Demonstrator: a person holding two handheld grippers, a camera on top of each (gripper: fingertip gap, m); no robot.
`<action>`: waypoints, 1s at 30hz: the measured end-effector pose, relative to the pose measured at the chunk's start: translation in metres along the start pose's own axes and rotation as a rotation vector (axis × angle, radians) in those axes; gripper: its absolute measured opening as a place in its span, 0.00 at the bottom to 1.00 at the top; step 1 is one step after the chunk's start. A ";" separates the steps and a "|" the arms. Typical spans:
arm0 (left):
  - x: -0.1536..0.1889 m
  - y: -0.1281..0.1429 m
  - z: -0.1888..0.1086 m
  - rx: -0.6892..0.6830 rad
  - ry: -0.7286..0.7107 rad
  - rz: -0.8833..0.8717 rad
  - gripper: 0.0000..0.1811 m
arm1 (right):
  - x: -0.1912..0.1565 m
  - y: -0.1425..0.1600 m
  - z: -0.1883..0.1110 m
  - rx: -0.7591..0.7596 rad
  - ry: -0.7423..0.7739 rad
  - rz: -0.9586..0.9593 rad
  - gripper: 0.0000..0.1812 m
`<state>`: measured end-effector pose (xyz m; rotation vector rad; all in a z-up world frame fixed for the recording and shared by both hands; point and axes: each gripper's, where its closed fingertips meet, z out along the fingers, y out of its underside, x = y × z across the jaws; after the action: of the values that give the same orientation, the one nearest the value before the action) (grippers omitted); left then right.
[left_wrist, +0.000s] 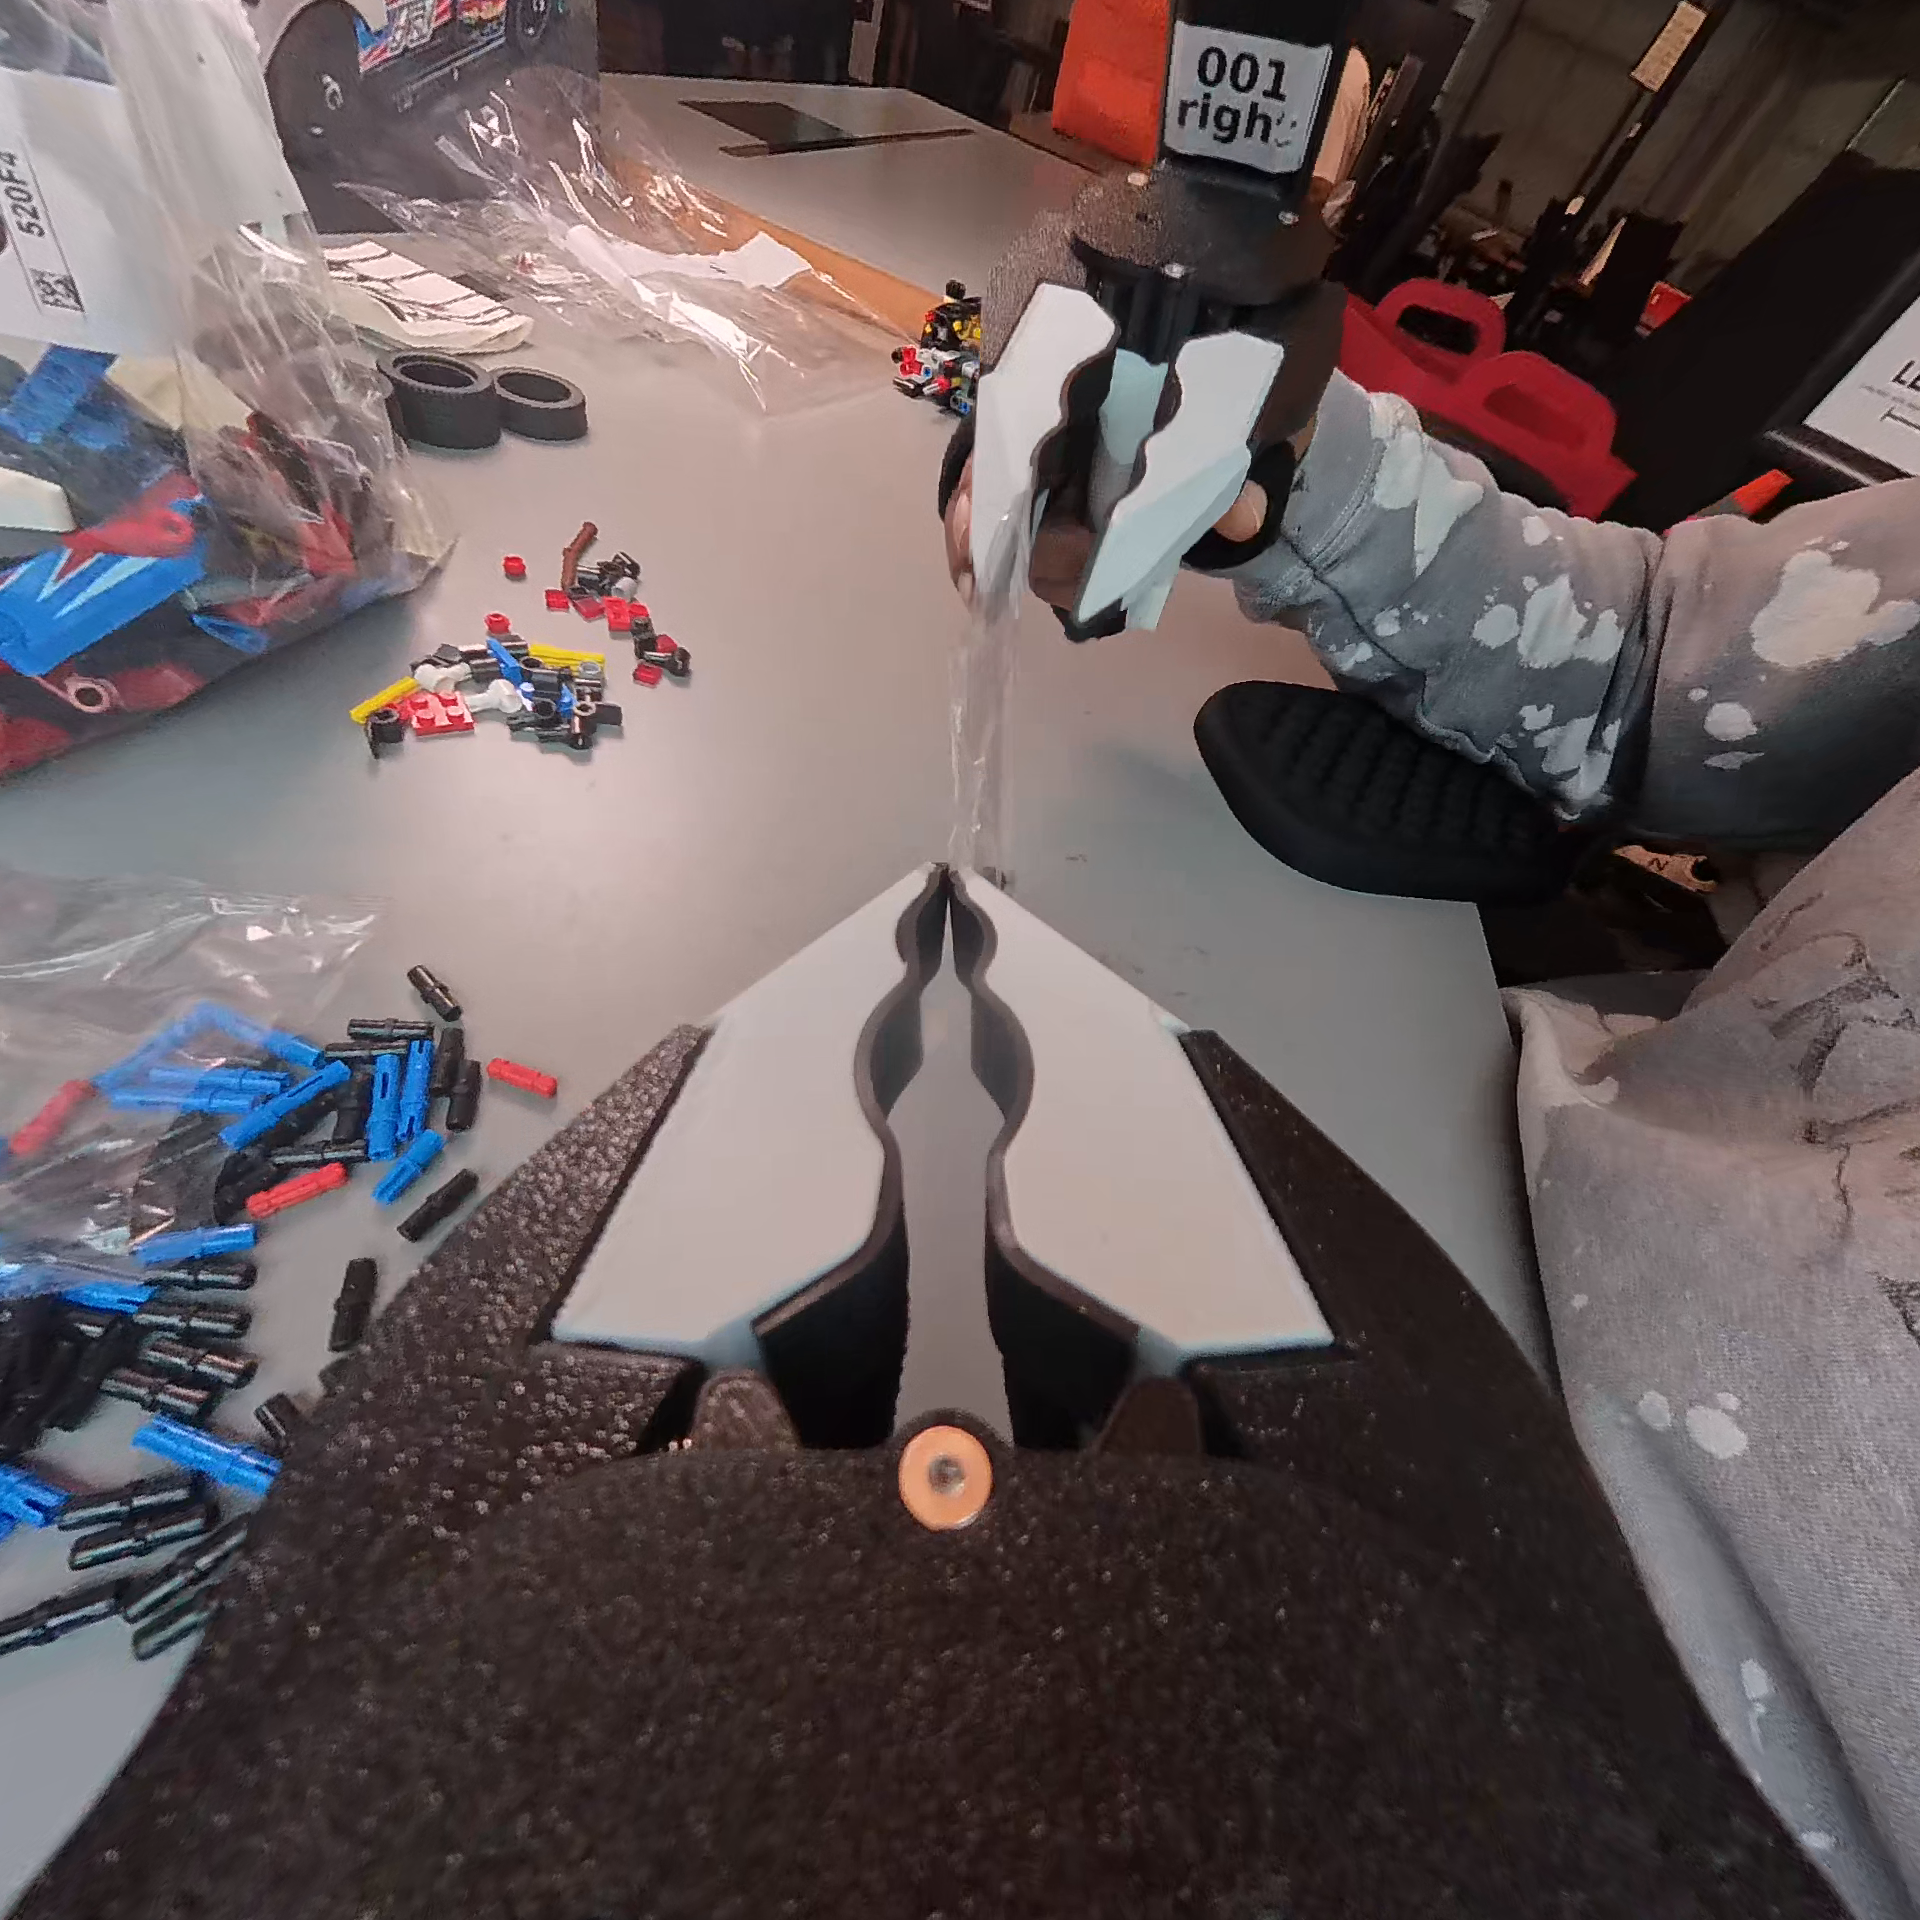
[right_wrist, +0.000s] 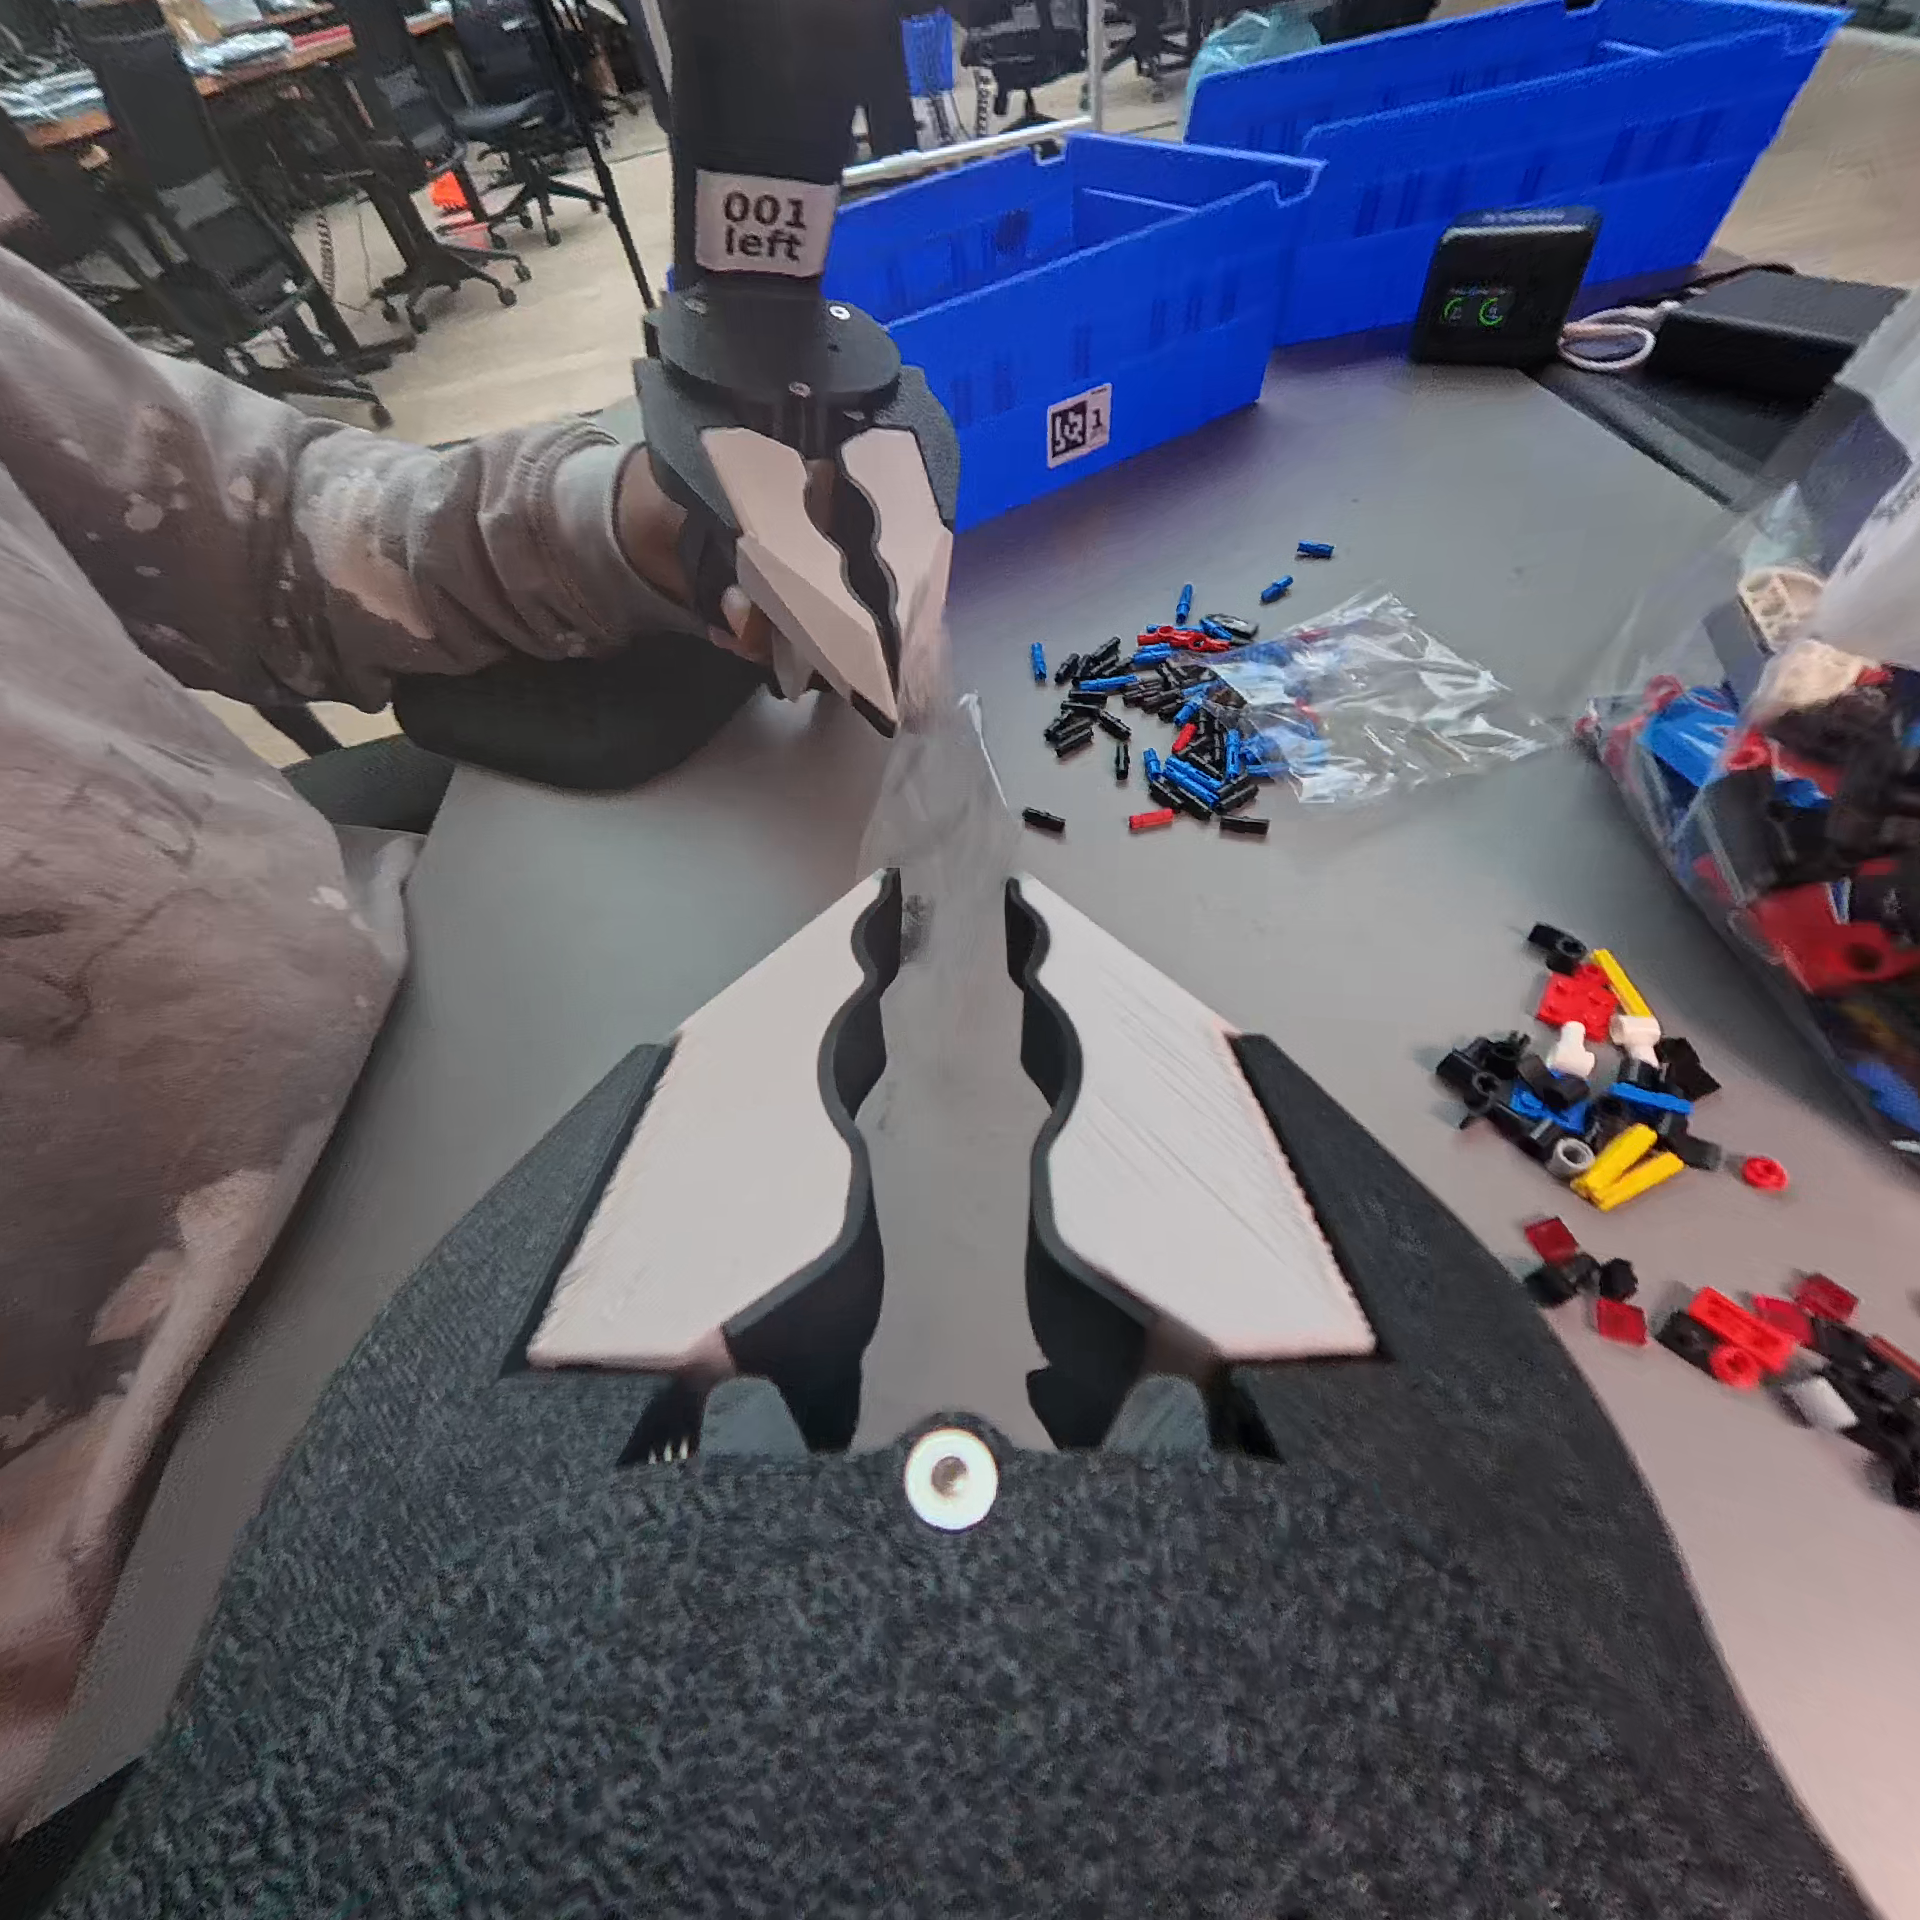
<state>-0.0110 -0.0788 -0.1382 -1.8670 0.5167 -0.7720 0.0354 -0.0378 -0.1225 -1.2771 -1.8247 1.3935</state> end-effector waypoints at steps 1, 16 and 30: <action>-0.001 0.000 0.002 -0.005 0.001 -0.022 0.00 | 0.005 0.007 0.002 -0.012 0.026 0.010 0.11; -0.041 -0.010 0.010 0.019 -0.141 -0.114 0.03 | 0.066 0.026 -0.015 -0.064 0.231 0.293 0.00; -0.048 -0.001 0.002 0.000 -0.320 -0.035 0.22 | 0.133 0.094 -0.088 -0.328 0.740 0.256 0.37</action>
<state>-0.0438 -0.0453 -0.1510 -1.9561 0.2815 -0.4814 0.0853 0.1238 -0.1983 -1.9220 -1.4199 0.5826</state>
